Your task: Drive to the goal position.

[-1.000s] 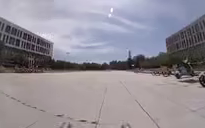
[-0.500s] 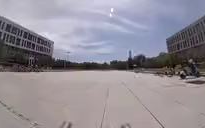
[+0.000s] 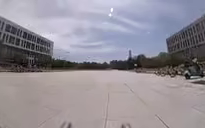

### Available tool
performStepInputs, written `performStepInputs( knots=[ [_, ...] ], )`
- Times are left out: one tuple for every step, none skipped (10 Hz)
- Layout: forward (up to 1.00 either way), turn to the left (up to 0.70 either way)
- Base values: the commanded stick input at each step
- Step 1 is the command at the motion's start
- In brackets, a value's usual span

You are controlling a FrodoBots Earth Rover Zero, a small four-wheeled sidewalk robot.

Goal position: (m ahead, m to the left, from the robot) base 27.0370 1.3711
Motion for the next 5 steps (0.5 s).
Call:
performStepInputs(
  knots=[
    [0.70, 0.02],
    [0.70, 0.02],
    [0.70, 0.02],
    [0.70, 0.02],
    [0.70, 0.02]
  ],
)
